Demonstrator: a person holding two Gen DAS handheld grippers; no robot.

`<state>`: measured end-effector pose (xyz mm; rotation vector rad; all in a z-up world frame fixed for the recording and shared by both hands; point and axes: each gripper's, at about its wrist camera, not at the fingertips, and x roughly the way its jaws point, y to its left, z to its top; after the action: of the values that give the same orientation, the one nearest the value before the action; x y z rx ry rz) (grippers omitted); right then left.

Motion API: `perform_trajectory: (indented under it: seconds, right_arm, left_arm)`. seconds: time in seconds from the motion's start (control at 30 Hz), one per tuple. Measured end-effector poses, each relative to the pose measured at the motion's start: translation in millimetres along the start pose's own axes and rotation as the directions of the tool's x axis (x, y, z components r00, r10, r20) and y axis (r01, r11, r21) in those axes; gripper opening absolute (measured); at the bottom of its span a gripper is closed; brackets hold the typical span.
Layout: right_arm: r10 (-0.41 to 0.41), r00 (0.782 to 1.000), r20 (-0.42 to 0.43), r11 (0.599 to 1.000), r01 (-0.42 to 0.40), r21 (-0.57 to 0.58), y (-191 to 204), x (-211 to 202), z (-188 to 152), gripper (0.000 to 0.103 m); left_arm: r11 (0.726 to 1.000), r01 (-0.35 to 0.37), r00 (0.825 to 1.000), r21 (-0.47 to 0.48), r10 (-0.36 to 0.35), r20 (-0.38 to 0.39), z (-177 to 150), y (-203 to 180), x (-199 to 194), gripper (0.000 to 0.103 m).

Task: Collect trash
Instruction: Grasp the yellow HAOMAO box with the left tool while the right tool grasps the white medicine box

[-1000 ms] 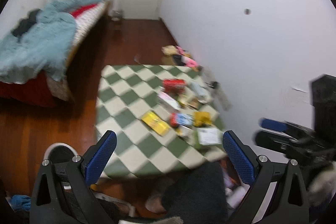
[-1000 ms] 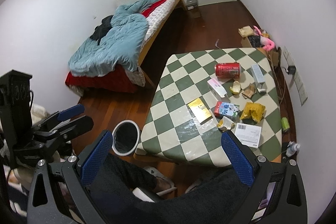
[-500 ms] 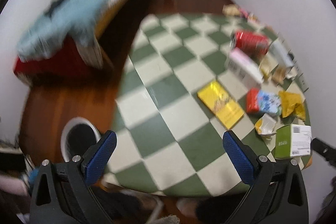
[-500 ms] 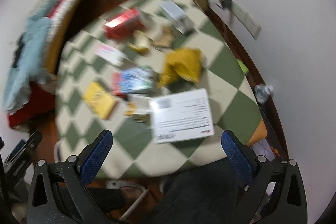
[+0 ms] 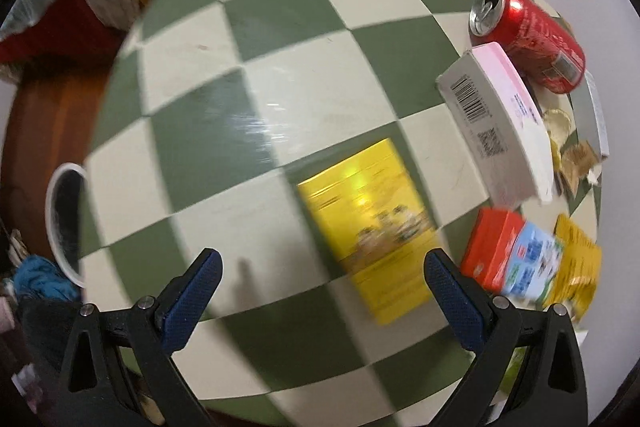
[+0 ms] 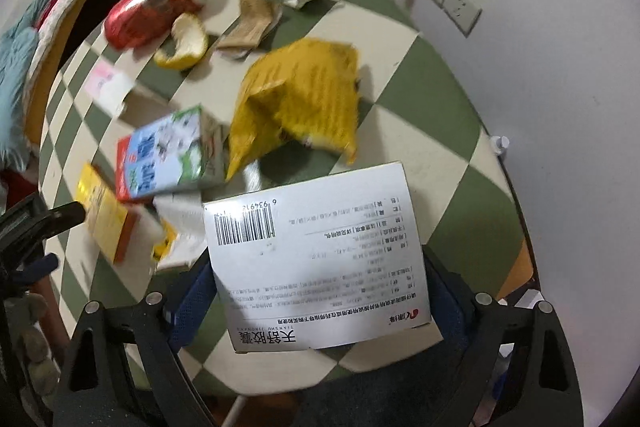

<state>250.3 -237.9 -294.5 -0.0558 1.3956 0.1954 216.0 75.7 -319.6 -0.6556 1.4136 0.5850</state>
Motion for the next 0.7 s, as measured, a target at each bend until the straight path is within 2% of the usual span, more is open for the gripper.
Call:
perform_trajectory:
  seconds: [0.07, 0.13, 0.2, 0.3, 0.33, 0.37, 0.57, 0.7]
  right_arm:
    - [-0.008, 1.0, 0.007, 1.0, 0.008, 0.023, -5.3, 2.7, 4.0, 0.094]
    - [-0.013, 1.0, 0.008, 0.999, 0.013, 0.029, -6.8, 3.6, 5.6, 0.094]
    - [-0.021, 1.0, 0.004, 0.999, 0.021, 0.024, -2.5, 6.0, 9.4, 0.094]
    - [-0.02, 1.0, 0.0, 1.0, 0.02, 0.017, -1.8, 10.1, 12.5, 0.094]
    - [-0.017, 1.0, -0.003, 1.0, 0.017, 0.012, -2.2, 9.2, 11.8, 0.094]
    - [-0.015, 1.0, -0.005, 1.0, 0.015, 0.007, 1.6, 5.7, 10.8, 0.093]
    - [0.02, 0.998, -0.065, 0.998, -0.024, -0.058, 5.9, 5.5, -1.5, 0.093]
    - [0.02, 0.996, -0.092, 0.995, -0.029, -0.096, 7.2, 5.2, -6.1, 0.094]
  left_arm:
    - [1.0, 0.018, 0.999, -0.01, -0.018, -0.028, 4.5, -8.1, 8.0, 0.1]
    - [0.999, 0.018, 0.999, -0.027, -0.019, -0.044, 5.9, -13.9, 13.2, 0.089]
    - [0.999, -0.004, 1.0, -0.035, 0.003, -0.028, 4.8, -17.9, 11.5, 0.085]
    - [0.999, -0.044, 0.999, -0.001, 0.044, -0.001, -2.7, -25.5, 5.8, 0.072]
    - [0.998, -0.05, 0.999, 0.024, 0.05, 0.01, -6.9, -28.6, 2.2, 0.062]
    - [0.996, -0.056, 0.998, 0.072, 0.054, 0.022, -12.9, -31.0, -2.4, 0.059]
    - [0.95, -0.087, 0.996, 0.301, 0.09, 0.005, -62.2, -18.7, -15.0, 0.059]
    - [0.939, -0.047, 0.998, 0.34, 0.055, -0.017, -89.0, -7.4, -20.1, 0.06]
